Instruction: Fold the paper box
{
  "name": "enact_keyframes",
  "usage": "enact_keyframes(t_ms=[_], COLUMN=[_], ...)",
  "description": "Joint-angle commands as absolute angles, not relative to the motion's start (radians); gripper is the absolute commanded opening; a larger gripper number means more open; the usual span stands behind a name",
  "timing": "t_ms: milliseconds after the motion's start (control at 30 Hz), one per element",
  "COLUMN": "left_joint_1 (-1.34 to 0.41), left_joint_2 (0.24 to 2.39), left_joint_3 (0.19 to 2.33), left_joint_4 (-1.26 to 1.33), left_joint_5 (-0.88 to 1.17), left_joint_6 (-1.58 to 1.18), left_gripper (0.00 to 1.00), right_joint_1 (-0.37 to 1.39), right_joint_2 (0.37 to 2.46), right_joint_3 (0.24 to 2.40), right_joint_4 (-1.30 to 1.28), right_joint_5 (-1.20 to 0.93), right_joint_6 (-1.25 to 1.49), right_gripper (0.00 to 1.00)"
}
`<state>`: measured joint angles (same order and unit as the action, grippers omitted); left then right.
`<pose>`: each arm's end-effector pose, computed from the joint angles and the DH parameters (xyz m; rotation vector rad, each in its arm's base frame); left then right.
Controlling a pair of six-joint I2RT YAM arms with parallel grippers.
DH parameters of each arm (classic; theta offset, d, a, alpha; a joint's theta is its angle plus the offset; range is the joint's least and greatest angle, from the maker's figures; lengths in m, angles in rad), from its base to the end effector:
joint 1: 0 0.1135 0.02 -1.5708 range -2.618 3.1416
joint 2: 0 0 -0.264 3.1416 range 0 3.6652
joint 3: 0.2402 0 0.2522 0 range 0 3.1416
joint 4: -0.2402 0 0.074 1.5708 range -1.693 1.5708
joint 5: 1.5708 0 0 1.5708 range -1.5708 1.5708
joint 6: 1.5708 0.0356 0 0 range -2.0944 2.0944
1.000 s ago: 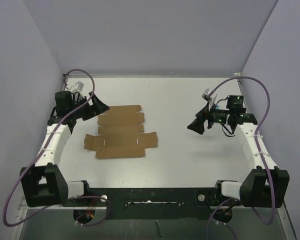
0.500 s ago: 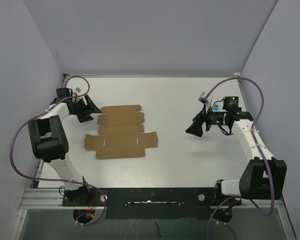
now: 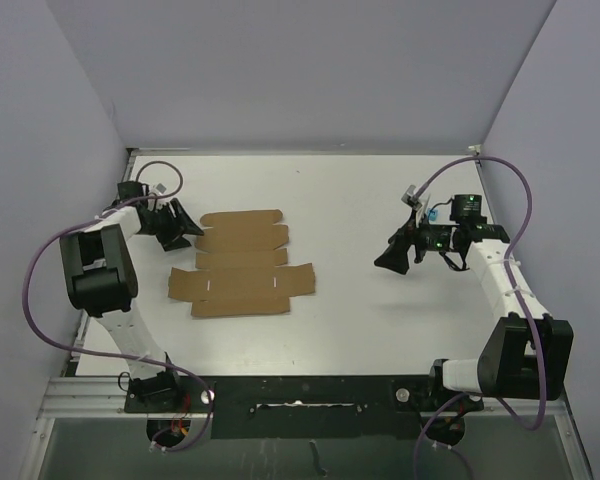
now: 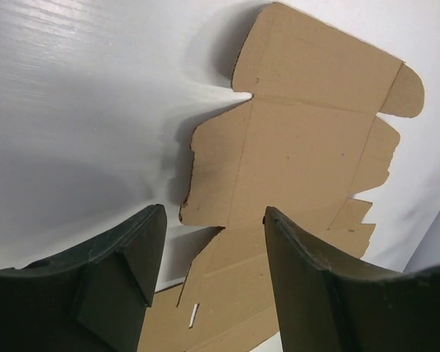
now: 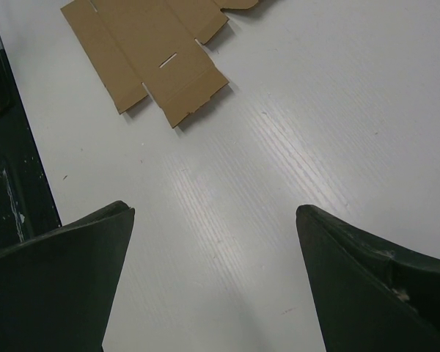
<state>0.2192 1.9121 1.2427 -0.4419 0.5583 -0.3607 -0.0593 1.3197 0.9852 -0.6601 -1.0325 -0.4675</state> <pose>0.3788 0.0651 0.1639 -0.5802 2.5583 -0.7916 0.2571 0.0154 0.2681 -0.7890 2.0299 1.0113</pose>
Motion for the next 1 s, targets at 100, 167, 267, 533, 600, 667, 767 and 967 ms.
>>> enact_keyframes(t_ms=[100, 167, 267, 533, 600, 667, 767, 967], left_joint_1=[0.212, 0.211, 0.206, 0.187, 0.170, 0.152, 0.118, 0.007], left_joint_2=[1.985, 1.996, 2.010, 2.003, 1.978, 1.933, 1.829, 1.568], left_joint_3=[1.282, 1.281, 1.282, 1.257, 1.243, 1.209, 1.127, 0.901], left_joint_4=[-0.423, -0.417, -0.411, -0.350, -0.324, -0.277, -0.167, 0.107], left_joint_5=[0.609, 0.633, 0.658, 0.724, 0.738, 0.742, 0.751, 0.663], left_joint_6=[-0.346, -0.349, -0.352, -0.387, -0.403, -0.436, -0.517, -0.674], left_gripper=[0.47, 0.44, 0.37, 0.13, 0.05, 0.00, 0.00, 0.00], right_joint_1=[-0.064, -0.070, -0.078, -0.079, -0.078, -0.078, -0.078, -0.081], right_joint_2=[1.309, 1.305, 1.301, 1.320, 1.334, 1.344, 1.350, 1.350], right_joint_3=[0.984, 0.982, 0.979, 0.957, 0.951, 0.944, 0.938, 0.913], right_joint_4=[-0.644, -0.644, -0.643, -0.603, -0.589, -0.575, -0.560, -0.525], right_joint_5=[-1.088, -1.094, -1.105, -1.161, -1.175, -1.182, -1.194, -1.221], right_joint_6=[-0.472, -0.471, -0.466, -0.424, -0.408, -0.390, -0.380, -0.370], right_gripper=[0.98, 0.98, 0.98, 0.98, 0.98, 0.98, 0.98, 0.98])
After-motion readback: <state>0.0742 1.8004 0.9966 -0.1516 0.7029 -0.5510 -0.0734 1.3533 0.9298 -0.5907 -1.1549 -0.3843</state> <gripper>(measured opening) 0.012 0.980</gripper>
